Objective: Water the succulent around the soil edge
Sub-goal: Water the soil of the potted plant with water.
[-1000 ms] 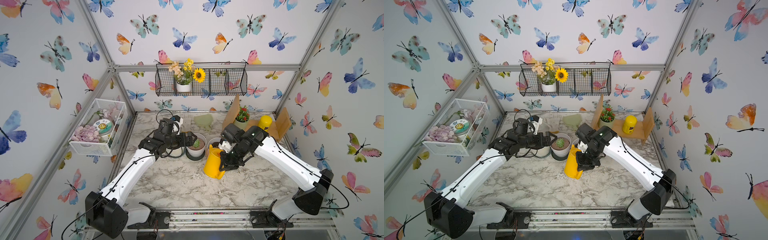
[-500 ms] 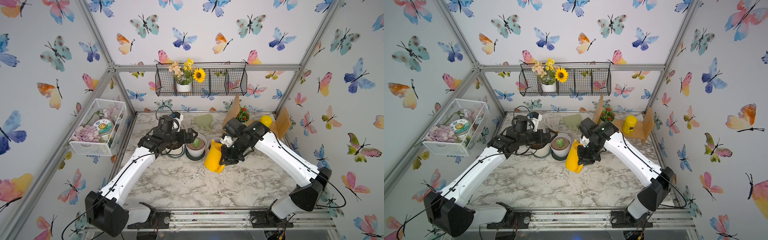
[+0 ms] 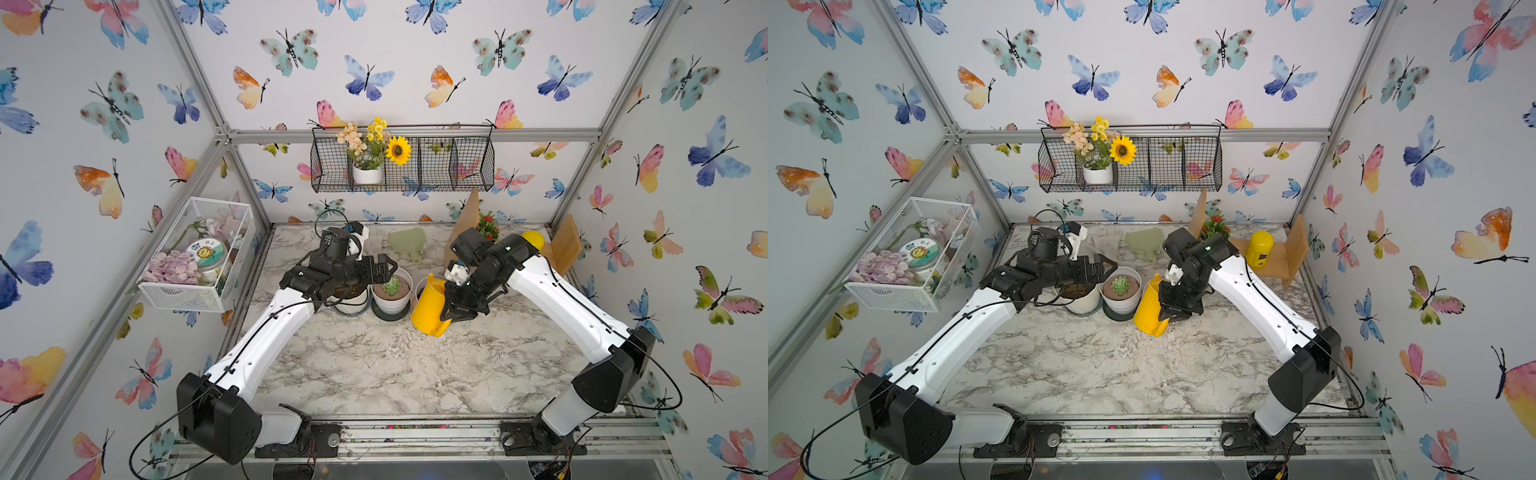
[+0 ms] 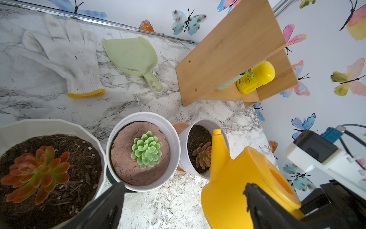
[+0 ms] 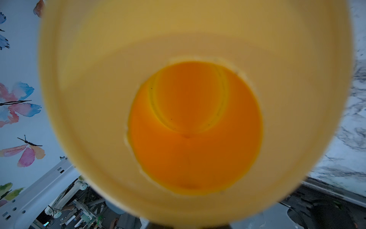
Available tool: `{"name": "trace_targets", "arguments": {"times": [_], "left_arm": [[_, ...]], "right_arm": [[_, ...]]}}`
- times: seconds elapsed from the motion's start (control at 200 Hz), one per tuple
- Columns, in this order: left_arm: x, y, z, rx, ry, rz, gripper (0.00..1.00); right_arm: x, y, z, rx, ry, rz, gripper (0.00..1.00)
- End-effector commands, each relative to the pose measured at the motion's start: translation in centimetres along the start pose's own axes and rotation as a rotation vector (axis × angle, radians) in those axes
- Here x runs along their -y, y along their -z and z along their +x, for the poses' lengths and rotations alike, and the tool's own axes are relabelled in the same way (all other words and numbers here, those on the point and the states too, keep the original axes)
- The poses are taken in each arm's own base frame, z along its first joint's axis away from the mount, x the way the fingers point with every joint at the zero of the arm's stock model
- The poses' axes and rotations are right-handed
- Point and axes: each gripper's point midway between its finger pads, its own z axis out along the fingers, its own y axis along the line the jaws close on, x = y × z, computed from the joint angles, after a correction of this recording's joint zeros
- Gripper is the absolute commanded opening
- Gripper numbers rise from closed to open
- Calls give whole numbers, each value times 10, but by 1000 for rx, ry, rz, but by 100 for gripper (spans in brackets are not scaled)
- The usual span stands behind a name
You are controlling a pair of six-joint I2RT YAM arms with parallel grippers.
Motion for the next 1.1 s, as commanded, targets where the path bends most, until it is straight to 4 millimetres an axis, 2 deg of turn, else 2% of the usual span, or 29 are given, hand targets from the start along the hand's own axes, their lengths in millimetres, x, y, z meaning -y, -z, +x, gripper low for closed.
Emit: {"name": "trace_targets", "arguments": {"times": [0.0, 0.35, 0.861, 1.096], "left_arm": [[11, -1, -4, -4, -5, 52, 98], [10, -6, -2, -23, 5, 58, 98], [12, -2, -2, -23, 9, 59, 98], [13, 0, -1, -23, 15, 62, 99]], "right_arm": [[-1, 11, 5, 2, 16, -40, 2], [9, 22, 16, 18, -12, -63, 2], [8, 33, 43, 4, -29, -134, 2], [9, 32, 52, -16, -51, -149, 2]]}}
